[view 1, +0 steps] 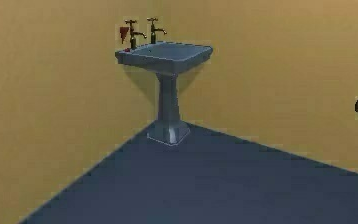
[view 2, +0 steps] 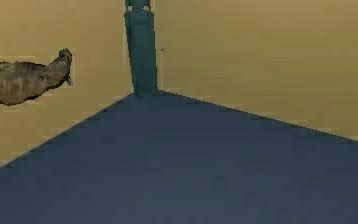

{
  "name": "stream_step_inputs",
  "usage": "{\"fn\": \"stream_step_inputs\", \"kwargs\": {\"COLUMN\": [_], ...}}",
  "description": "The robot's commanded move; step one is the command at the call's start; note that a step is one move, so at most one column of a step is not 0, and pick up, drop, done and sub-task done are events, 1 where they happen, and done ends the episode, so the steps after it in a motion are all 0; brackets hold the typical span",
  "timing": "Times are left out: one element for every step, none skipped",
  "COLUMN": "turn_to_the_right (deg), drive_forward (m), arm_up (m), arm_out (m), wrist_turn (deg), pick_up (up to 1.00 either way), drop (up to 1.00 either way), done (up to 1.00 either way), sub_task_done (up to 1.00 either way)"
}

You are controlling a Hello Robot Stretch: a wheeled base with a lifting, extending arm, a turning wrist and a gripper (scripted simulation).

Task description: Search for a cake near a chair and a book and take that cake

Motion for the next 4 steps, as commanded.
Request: {"fn": "stream_step_inputs", "kwargs": {"turn_to_the_right": [45.0,45.0,27.0,3.0], "drive_forward": [0.0,0.0,0.0,0.0], "arm_up": [0.0,0.0,0.0,0.0], "arm_out": [0.0,0.0,0.0,0.0], "wrist_turn": [0.0,0.0,0.0,0.0], "pick_up": [0.0,0.0,0.0,0.0], "drop": [0.0,0.0,0.0,0.0], "done": [0.0,0.0,0.0,0.0], "sub_task_done": [0.0,0.0,0.0,0.0]}}
